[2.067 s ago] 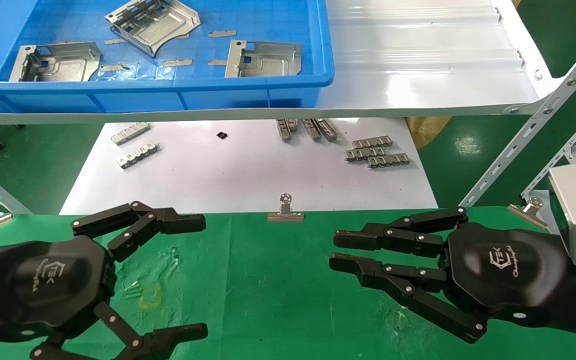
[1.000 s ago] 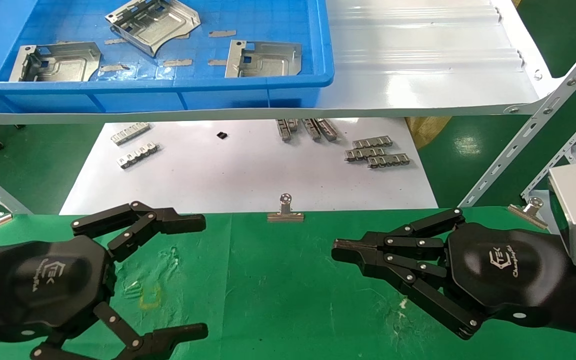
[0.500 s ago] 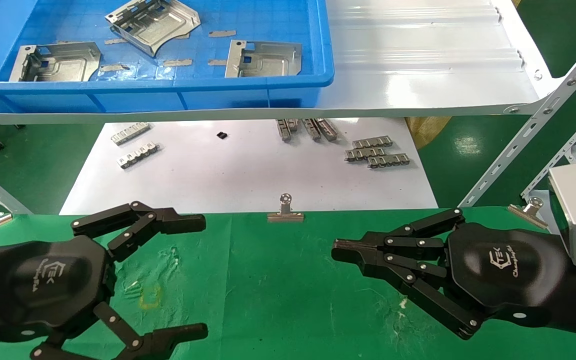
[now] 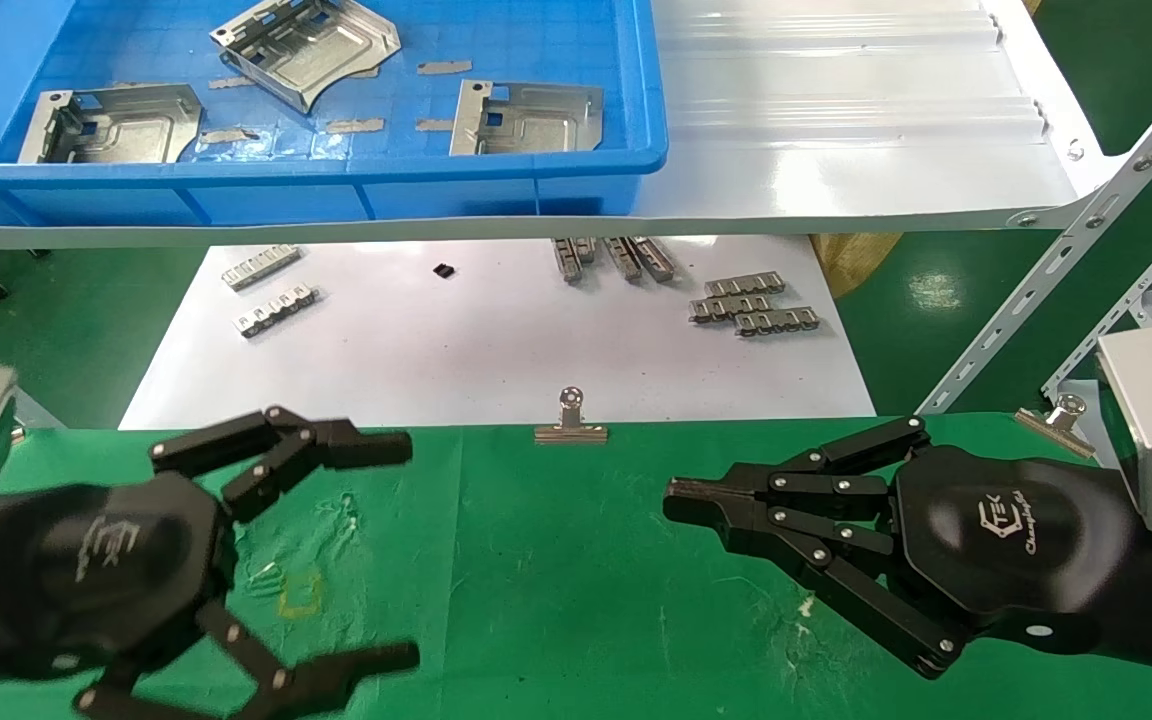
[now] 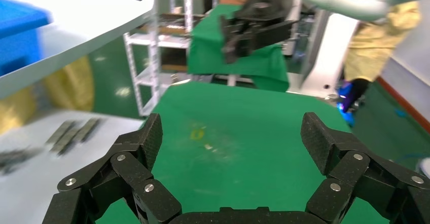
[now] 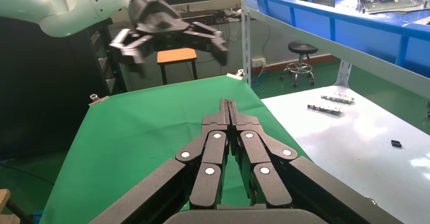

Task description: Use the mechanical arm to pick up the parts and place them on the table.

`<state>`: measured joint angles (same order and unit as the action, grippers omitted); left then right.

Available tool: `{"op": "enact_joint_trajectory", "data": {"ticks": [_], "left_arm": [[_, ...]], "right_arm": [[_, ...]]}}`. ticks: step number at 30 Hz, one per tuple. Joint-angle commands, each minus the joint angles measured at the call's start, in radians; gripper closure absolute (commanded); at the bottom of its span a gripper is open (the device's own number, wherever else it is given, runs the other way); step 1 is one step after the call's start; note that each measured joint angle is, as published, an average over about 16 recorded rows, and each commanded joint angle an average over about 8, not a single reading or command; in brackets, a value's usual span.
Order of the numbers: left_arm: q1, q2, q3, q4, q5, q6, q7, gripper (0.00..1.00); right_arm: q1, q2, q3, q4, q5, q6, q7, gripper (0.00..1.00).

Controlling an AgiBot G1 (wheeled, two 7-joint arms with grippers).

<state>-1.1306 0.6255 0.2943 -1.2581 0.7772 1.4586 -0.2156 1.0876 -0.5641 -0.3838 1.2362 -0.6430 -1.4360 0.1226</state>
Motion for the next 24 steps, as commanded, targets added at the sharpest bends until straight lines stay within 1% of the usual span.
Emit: {"op": "enact_joint_trajectory", "data": {"ticks": [1, 4, 7, 8, 11, 16, 19, 23, 24], "left_arm": [[-0.003, -0.002, 0.003, 0.002, 0.011, -0.015, -0.011, 0.00], [-0.083, 0.026, 0.019, 0.033, 0.056, -0.034, -0.029, 0.00], [-0.197, 0.075, 0.040, 0.100, 0.111, -0.047, -0.032, 0.00], [-0.239, 0.095, 0.048, 0.131, 0.131, -0.051, -0.029, 0.00], [-0.369, 0.166, 0.073, 0.257, 0.196, -0.070, -0.004, 0.00], [-0.575, 0.298, 0.115, 0.530, 0.311, -0.148, 0.063, 0.00], [-0.679, 0.376, 0.141, 0.700, 0.381, -0.232, 0.106, 0.00], [-0.783, 0.465, 0.175, 0.887, 0.464, -0.364, 0.170, 0.00], [-0.803, 0.483, 0.181, 0.927, 0.481, -0.401, 0.186, 0.02]], "right_arm": [[0.000, 0.000, 0.000, 0.000, 0.000, 0.000, 0.000, 0.81], [0.000, 0.000, 0.000, 0.000, 0.000, 0.000, 0.000, 0.44], [0.000, 0.000, 0.000, 0.000, 0.000, 0.000, 0.000, 0.06], [0.000, 0.000, 0.000, 0.000, 0.000, 0.000, 0.000, 0.00], [0.000, 0.000, 0.000, 0.000, 0.000, 0.000, 0.000, 0.00], [0.000, 0.000, 0.000, 0.000, 0.000, 0.000, 0.000, 0.00], [0.000, 0.000, 0.000, 0.000, 0.000, 0.000, 0.000, 0.00], [0.000, 0.000, 0.000, 0.000, 0.000, 0.000, 0.000, 0.00], [0.000, 0.000, 0.000, 0.000, 0.000, 0.000, 0.000, 0.00]]}}
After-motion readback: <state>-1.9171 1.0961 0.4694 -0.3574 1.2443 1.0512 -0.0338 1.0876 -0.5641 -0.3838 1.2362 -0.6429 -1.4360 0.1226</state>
